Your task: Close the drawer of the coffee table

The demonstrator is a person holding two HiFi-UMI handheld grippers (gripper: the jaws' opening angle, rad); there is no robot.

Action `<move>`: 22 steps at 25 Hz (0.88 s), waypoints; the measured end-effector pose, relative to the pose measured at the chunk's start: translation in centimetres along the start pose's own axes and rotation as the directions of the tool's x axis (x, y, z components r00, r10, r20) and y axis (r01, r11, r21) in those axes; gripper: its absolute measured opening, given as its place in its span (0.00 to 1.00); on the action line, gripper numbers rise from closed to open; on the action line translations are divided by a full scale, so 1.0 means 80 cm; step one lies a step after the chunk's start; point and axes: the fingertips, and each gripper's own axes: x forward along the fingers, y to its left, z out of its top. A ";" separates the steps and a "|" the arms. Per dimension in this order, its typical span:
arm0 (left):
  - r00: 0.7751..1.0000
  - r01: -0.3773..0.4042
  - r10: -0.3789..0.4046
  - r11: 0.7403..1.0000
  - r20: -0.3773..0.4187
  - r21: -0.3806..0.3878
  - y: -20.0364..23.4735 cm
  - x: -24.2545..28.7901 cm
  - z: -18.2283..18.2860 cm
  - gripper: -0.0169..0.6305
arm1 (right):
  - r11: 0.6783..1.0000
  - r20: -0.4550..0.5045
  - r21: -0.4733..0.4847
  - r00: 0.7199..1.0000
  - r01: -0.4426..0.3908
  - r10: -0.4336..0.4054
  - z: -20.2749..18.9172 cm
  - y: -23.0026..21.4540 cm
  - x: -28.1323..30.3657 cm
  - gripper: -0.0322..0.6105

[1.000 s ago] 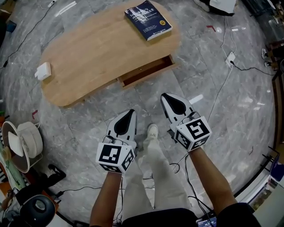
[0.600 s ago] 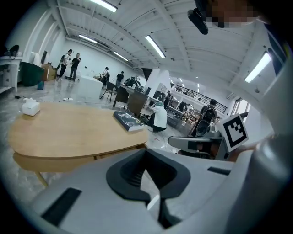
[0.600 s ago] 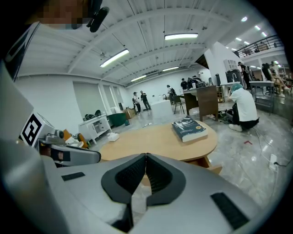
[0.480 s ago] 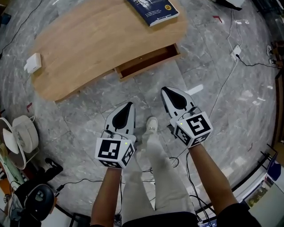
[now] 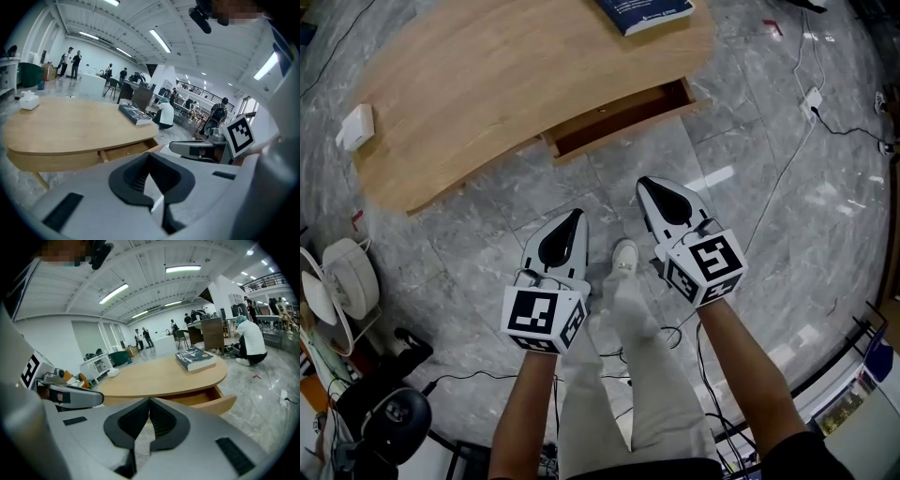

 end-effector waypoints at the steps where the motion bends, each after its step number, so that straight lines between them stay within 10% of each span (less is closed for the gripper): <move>1: 1.000 -0.001 0.001 1.000 -0.001 -0.002 0.002 0.002 -0.001 0.02 | 1.000 -0.002 0.002 1.000 -0.003 0.003 -0.002 0.000 0.004 0.08; 22: 1.000 -0.004 0.004 1.000 -0.015 0.000 0.037 0.063 -0.041 0.02 | 1.000 -0.043 0.013 0.999 0.007 -0.006 -0.071 -0.037 0.074 0.08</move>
